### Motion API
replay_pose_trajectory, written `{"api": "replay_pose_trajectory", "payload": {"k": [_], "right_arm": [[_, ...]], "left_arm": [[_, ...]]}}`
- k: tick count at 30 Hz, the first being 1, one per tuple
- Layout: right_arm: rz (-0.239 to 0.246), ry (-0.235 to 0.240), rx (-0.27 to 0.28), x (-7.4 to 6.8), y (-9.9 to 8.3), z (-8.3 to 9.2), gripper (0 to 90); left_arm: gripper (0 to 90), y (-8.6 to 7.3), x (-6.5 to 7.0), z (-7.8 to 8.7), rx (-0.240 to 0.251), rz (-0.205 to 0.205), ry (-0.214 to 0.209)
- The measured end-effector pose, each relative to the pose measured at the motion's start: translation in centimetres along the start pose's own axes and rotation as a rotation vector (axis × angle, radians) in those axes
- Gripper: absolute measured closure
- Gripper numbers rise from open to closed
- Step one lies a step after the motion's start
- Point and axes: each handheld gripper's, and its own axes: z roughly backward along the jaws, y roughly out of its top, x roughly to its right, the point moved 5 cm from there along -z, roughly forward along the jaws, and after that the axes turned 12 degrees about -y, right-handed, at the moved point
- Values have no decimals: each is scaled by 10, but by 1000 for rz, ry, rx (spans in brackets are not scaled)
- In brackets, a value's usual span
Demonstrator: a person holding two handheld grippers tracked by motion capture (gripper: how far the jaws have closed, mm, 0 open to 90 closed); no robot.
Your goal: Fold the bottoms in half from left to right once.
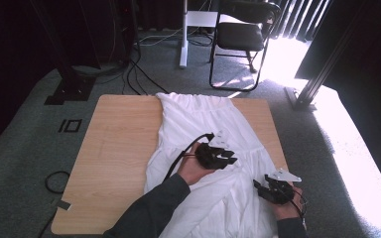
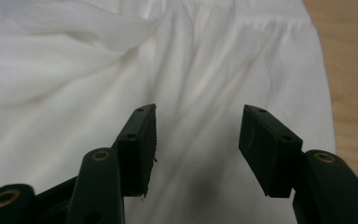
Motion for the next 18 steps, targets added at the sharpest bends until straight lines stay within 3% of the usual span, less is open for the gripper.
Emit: {"api": "replay_pose_trajectory", "payload": {"k": [5,8,12,18], "right_arm": [[-11,46,59,-16,30,8,490],[-30,86,59,-25,46,3,505],[-71,129,12,-36,57,-10,496],[-107,107,-67,-39,62,-36,460]], "left_arm": [[681,-27,-16,36,9,37,111],[665,-48,-23,59,20,66,171],[644,-75,-29,82,26,102,226],[641,-112,-34,105,43,168,273]]}}
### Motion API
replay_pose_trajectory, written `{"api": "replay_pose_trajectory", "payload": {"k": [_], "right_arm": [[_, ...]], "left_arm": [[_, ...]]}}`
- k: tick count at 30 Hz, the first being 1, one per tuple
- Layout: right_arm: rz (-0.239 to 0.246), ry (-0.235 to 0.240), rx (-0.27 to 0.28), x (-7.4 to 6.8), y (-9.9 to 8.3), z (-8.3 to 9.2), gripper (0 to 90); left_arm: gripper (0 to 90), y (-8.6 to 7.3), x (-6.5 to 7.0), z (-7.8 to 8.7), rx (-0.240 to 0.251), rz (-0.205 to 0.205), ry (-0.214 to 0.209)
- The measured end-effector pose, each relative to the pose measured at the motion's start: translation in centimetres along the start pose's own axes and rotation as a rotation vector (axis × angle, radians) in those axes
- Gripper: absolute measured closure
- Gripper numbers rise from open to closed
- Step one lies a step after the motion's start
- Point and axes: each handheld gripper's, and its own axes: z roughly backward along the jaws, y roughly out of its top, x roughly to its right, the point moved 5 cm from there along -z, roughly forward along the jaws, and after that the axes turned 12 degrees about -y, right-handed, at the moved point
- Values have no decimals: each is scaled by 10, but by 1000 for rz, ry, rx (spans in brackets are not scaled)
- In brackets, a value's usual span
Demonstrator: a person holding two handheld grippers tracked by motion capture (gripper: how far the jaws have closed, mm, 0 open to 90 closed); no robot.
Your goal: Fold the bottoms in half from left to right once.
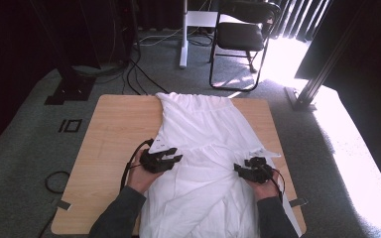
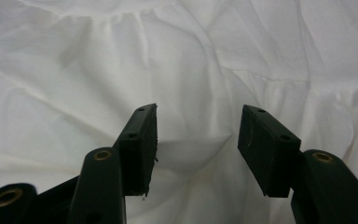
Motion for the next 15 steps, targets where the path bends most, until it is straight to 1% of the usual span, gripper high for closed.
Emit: {"api": "replay_pose_trajectory", "payload": {"k": [2,4,6,7,8,9,10,11,13,15], "right_arm": [[-12,21,-13,0,1,-6,451],[-18,17,-41,-1,1,-13,438],[-16,31,-60,-2,0,-19,431],[-17,24,-86,-3,-2,-23,437],[-19,20,-107,-3,-3,-26,479],[-7,24,-109,-5,-4,-27,554],[7,15,-98,-6,-4,-26,612],[38,-4,-87,-8,-4,-23,738],[104,-48,-36,-14,0,-11,874],[151,-73,-7,-17,3,-2,888]], "left_arm": [[638,-10,-4,4,-4,18,8],[638,-20,-9,8,-7,40,20],[638,-26,-12,10,-3,62,22],[638,-29,-13,11,-3,70,23],[638,-32,-15,11,0,78,24],[638,-33,-15,12,-2,81,27],[638,-35,-16,12,-7,82,27],[637,-36,-16,12,-8,82,29],[636,-37,-16,12,-6,82,30],[635,-36,-17,11,-4,84,29]]}}
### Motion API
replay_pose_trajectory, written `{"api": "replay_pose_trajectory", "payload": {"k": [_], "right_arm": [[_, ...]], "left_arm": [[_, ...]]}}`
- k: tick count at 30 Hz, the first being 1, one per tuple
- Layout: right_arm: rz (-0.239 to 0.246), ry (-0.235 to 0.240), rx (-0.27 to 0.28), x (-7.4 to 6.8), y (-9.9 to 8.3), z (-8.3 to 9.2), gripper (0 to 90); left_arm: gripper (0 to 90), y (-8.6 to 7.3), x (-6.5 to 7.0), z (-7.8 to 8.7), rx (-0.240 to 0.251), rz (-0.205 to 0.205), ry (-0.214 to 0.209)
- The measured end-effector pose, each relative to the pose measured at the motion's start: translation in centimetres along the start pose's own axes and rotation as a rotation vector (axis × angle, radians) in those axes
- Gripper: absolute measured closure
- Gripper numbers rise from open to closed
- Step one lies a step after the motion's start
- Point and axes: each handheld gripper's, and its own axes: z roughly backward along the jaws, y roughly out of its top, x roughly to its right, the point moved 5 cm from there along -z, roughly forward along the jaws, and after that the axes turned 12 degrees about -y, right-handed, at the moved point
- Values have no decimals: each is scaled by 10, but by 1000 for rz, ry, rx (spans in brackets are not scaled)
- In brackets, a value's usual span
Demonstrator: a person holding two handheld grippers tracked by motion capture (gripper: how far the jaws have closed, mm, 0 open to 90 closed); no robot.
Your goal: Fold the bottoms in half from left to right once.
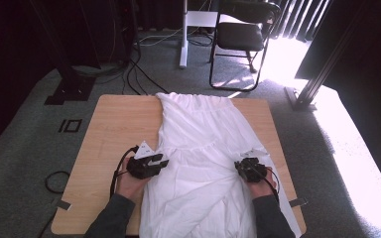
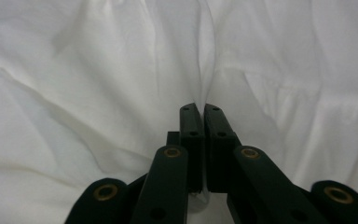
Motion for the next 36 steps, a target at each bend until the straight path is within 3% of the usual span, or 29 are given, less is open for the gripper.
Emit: {"api": "replay_pose_trajectory", "payload": {"k": [4,9,14,17,21,24,25,27,29,32,36], "right_arm": [[24,-4,64,0,11,19,892],[11,-40,132,8,23,39,890],[23,-51,139,12,25,43,890],[30,-90,141,16,25,43,895],[-29,-143,226,35,33,65,896],[-138,-222,330,67,41,97,896],[-148,-233,322,75,41,99,896],[-163,-245,239,94,34,87,895],[-188,-215,145,105,19,63,894],[-165,-227,43,109,-5,30,892],[-188,-219,-28,113,-26,3,888]], "left_arm": [[629,1,1,-2,-3,-4,0],[625,2,1,-6,-11,-7,3],[622,1,2,-10,-22,-11,1],[619,1,3,-10,-22,-12,4],[606,1,1,-8,-20,-5,11],[603,1,1,-8,-21,-3,9],[601,1,1,-10,-19,1,5],[588,0,3,-13,-29,-2,2],[572,-2,5,-20,-39,2,-9],[543,-3,8,-33,-62,12,-17],[457,-3,15,-50,-85,29,-32]]}}
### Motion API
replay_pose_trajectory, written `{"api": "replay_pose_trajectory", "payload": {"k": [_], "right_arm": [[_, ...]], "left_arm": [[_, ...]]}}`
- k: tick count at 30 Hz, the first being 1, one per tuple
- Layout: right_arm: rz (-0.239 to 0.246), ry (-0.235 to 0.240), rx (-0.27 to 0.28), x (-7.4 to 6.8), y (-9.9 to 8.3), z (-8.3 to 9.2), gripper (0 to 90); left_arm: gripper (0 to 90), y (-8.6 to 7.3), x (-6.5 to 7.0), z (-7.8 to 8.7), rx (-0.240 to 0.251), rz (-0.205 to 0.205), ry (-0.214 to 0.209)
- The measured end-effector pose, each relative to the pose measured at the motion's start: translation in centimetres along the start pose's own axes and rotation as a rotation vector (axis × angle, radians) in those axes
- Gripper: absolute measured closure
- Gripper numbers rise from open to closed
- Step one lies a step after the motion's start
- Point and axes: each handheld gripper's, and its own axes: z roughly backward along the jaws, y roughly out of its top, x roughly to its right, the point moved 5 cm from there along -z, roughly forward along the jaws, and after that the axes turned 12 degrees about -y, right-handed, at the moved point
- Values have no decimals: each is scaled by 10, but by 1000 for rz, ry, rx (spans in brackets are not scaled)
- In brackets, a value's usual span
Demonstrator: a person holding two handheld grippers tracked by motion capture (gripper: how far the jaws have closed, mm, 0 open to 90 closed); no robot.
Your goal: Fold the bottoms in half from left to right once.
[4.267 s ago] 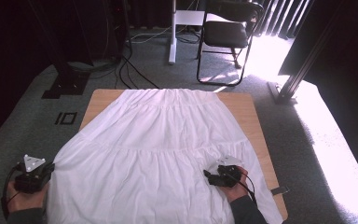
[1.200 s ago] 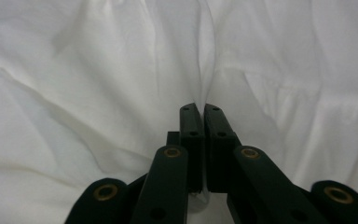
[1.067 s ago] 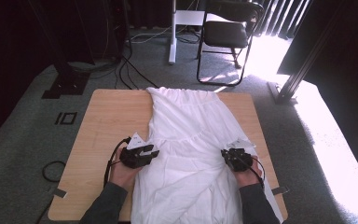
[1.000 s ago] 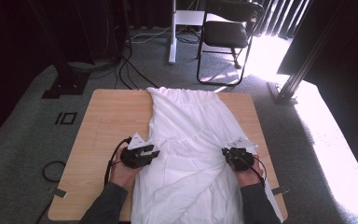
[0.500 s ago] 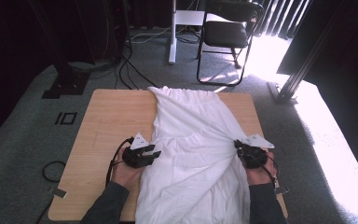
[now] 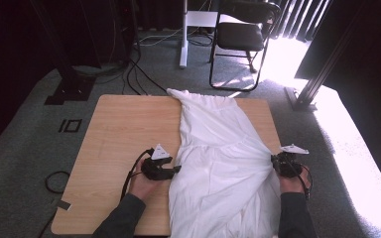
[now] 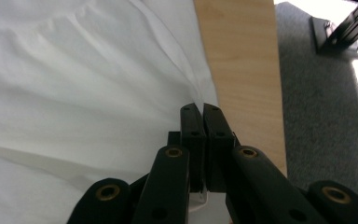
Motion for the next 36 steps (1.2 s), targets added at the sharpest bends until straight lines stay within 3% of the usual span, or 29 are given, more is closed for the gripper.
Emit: {"api": "replay_pose_trajectory", "payload": {"k": [2,9,12,14,16,17,20,23,24,26,30,31,34,36], "right_arm": [[9,9,-19,-1,-6,-7,884],[12,17,-59,-4,-17,-22,877],[26,21,-84,-7,-21,-28,878],[14,23,-84,-8,-22,-29,869],[1,27,-86,-6,-22,-30,857],[-2,27,-86,-6,-22,-30,856],[-13,31,-85,-6,-22,-30,858],[-14,30,-77,-9,-21,-31,870],[-14,30,-77,-9,-21,-31,870],[-9,36,-72,-13,-18,-33,872],[-50,81,-53,-20,-14,-38,868],[-49,85,-55,-22,-12,-39,868],[-19,90,-56,-33,-5,-42,870],[-9,92,-58,-36,-3,-43,870]], "left_arm": [[425,0,4,-10,-16,2,-11],[394,-5,3,-37,-92,12,27],[488,-7,3,-44,-127,-16,63],[563,-6,4,-45,-128,-10,53],[740,-6,6,-45,-128,-14,22],[821,-6,6,-45,-129,-29,40],[882,-6,4,-44,-136,-25,56],[891,-7,-12,-33,-151,-5,112],[892,-7,-12,-33,-151,-5,112],[892,-10,-31,-23,-140,32,145],[893,-11,-53,-13,-137,60,192],[893,-11,-53,-13,-137,60,192],[893,-8,-69,-10,-146,58,260],[893,-8,-73,-9,-149,62,274]]}}
